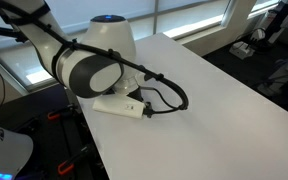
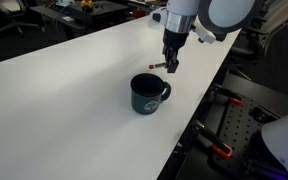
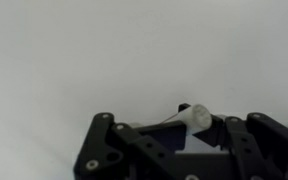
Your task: Remove the marker from the mug cup and place it on the table
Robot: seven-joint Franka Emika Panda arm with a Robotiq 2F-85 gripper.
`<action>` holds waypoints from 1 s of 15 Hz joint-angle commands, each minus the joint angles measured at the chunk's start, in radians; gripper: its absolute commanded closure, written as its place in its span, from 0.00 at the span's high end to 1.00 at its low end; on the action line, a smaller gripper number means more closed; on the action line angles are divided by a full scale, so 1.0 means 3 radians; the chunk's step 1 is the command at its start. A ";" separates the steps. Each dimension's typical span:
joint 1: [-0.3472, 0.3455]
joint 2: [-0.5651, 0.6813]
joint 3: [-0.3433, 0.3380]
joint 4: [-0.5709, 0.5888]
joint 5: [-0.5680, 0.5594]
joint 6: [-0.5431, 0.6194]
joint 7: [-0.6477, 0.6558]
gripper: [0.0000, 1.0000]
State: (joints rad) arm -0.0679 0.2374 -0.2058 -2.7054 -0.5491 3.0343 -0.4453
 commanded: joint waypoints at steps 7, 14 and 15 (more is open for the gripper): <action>0.0009 0.0059 -0.0006 0.0006 0.0000 0.0009 0.0011 0.36; 0.0008 0.0063 -0.0006 0.0006 0.0000 0.0009 0.0010 0.52; 0.0008 0.0063 -0.0006 0.0006 0.0000 0.0009 0.0010 0.52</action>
State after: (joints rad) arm -0.0656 0.2563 -0.2077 -2.7035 -0.5490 3.0369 -0.4424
